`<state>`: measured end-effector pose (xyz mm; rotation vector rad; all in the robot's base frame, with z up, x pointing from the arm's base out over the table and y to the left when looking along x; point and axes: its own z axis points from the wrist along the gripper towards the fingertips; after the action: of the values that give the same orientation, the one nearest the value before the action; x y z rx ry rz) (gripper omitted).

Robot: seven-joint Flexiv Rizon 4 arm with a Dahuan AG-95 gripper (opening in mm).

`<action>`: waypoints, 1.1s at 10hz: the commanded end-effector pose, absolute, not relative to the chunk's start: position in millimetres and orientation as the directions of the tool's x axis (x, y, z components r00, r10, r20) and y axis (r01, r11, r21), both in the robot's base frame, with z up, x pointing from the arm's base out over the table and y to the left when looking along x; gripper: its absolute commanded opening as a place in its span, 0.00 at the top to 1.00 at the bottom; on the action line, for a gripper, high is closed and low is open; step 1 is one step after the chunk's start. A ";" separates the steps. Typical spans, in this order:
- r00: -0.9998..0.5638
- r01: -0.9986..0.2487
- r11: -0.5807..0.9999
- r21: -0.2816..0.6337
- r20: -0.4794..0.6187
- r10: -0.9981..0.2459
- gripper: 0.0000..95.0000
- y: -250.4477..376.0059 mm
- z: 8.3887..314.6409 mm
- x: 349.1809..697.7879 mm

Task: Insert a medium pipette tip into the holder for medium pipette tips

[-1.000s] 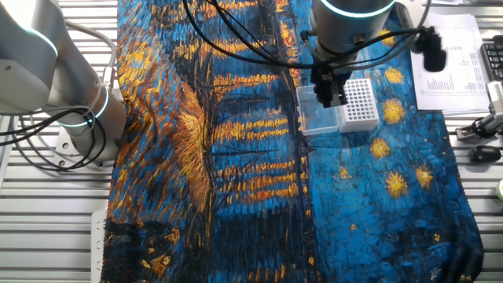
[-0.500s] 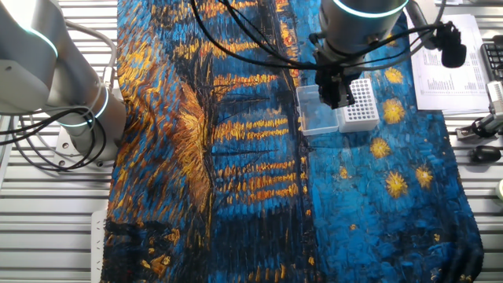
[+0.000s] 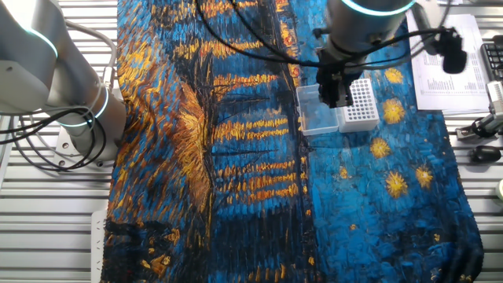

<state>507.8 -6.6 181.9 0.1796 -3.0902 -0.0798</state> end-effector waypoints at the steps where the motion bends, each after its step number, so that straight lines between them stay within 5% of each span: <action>1: -0.984 -0.168 0.985 0.039 0.048 -0.170 1.00 -0.2 177.9 508.8; 11: -0.986 -0.150 0.988 0.027 0.073 -0.152 1.00 82.0 165.1 580.2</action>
<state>585.3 83.9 164.2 0.2268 -3.0508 -0.0365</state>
